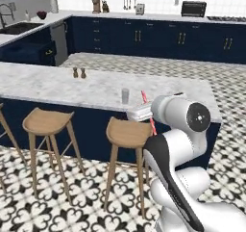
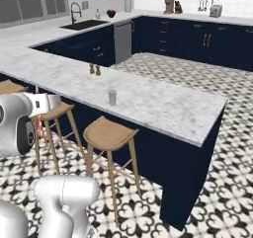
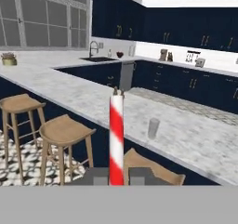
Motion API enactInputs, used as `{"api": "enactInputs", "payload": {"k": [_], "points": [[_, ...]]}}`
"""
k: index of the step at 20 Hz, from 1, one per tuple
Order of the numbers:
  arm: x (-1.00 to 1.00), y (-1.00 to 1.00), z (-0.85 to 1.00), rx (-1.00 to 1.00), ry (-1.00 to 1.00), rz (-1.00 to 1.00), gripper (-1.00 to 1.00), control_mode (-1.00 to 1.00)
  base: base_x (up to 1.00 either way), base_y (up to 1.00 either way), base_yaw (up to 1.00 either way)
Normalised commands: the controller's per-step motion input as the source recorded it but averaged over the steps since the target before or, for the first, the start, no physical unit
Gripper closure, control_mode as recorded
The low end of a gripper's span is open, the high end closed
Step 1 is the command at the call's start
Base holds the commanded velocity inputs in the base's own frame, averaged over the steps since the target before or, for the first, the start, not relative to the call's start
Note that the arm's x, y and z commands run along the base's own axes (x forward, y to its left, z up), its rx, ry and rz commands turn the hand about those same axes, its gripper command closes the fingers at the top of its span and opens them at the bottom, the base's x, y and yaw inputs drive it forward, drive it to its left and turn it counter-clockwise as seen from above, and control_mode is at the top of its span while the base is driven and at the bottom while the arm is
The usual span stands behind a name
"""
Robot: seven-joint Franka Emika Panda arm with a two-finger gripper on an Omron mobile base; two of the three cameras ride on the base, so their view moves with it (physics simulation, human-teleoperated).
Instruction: Take a straw from the drawer in front and place it inside the glass cup on the dining counter.
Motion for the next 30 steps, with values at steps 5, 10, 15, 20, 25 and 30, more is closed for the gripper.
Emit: {"api": "enactInputs", "payload": {"k": [5,10,15,20,25,30], "points": [[0.00,0.00,0.00,0.00,0.00,0.00,1.00,1.00,0.09,0.58,-0.55],[0.00,0.00,0.00,0.00,0.00,0.00,1.00,1.00,0.11,0.57,-0.54],[0.00,0.00,0.00,0.00,0.00,0.00,1.00,1.00,0.31,0.70,-0.47],[0.00,0.00,0.00,0.00,0.00,0.00,1.00,1.00,0.74,0.62,-0.30],[0.00,0.00,0.00,0.00,0.00,0.00,1.00,1.00,0.88,0.28,-0.24],[0.00,0.00,0.00,0.00,0.00,0.00,1.00,1.00,0.88,0.18,-0.13]]}}
